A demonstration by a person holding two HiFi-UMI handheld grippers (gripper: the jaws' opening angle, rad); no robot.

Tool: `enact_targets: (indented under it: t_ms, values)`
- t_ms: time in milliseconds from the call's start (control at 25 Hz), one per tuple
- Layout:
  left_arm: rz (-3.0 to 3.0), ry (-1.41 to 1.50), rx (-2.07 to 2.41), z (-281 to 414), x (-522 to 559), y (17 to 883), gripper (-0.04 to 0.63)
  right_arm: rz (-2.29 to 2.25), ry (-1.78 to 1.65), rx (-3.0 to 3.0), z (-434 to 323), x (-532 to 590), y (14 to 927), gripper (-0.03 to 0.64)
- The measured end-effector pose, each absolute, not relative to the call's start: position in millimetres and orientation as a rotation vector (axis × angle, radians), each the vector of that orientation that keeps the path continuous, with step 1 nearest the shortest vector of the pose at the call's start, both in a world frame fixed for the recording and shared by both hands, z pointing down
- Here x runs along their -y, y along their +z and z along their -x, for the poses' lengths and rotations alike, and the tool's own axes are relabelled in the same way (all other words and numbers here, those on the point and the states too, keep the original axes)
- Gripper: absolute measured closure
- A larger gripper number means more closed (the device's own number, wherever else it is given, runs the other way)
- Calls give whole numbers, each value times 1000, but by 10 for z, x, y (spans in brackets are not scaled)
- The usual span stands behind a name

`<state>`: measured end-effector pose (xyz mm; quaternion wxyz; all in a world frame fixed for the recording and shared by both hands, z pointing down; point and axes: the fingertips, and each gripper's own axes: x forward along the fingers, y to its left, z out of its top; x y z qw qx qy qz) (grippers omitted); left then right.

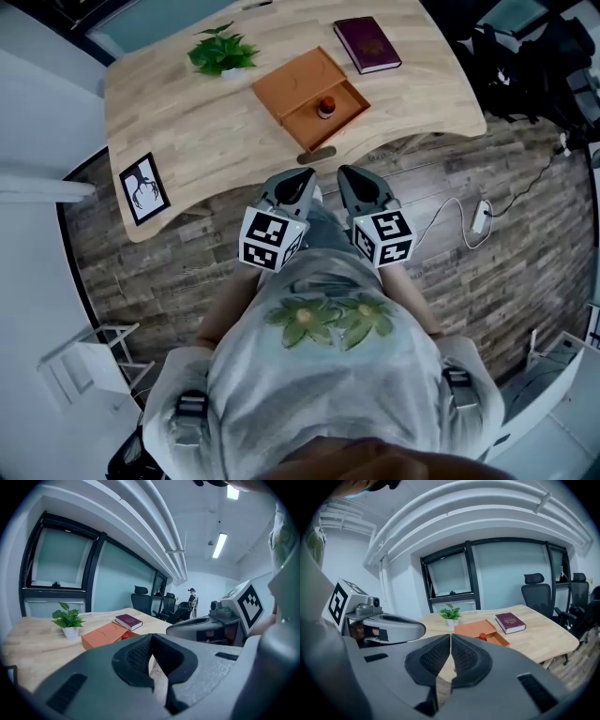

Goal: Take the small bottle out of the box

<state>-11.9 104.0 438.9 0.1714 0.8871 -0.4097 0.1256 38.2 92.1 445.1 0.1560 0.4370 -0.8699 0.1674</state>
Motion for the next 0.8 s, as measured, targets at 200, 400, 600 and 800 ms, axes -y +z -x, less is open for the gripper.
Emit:
enact_targets:
  t_ms: [200, 400, 600, 800]
  values:
    - [-2529, 373, 1172, 174, -708, 4358, 589, -1270, 464, 2491, -374, -568, 4425, 606]
    - [-2533, 380, 1178, 222, -403, 4323, 589, -1259, 463, 2496, -343, -236, 4420, 606]
    - [-2524, 390, 1187, 265, -153, 4328, 589, -1256, 458, 2486, -344, 60, 4439, 604]
    - [-2506, 400, 1193, 285, 13, 4383, 589, -1231, 474, 2465, -341, 248, 4545, 544]
